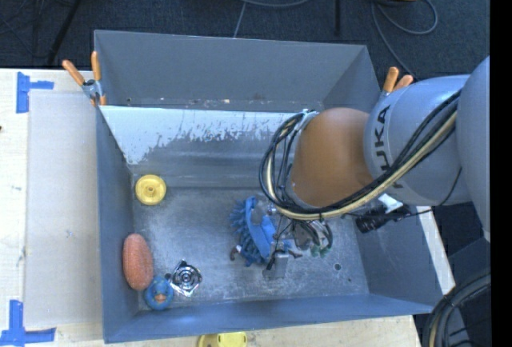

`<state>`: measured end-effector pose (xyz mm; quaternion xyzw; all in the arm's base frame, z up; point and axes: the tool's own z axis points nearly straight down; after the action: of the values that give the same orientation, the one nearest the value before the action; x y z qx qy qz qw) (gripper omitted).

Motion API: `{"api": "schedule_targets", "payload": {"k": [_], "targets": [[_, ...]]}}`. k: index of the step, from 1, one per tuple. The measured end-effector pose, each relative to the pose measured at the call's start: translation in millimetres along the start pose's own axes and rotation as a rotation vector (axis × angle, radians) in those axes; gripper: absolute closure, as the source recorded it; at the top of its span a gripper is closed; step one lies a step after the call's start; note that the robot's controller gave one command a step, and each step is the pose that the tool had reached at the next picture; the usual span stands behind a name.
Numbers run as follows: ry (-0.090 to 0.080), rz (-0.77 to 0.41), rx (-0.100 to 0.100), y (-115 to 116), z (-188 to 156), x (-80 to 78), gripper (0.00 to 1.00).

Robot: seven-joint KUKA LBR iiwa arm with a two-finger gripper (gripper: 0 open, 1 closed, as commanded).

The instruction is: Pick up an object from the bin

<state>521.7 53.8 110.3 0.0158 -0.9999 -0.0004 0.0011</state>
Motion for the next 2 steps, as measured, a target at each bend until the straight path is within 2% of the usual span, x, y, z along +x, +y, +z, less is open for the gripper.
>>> {"api": "schedule_targets", "payload": {"k": [1, 2], "targets": [[-0.006, 0.015, 0.001, 20, 29, -15.6, 0.0], [-0.014, -0.037, -0.002, -14, 37, 0.8, 1.0]]}}
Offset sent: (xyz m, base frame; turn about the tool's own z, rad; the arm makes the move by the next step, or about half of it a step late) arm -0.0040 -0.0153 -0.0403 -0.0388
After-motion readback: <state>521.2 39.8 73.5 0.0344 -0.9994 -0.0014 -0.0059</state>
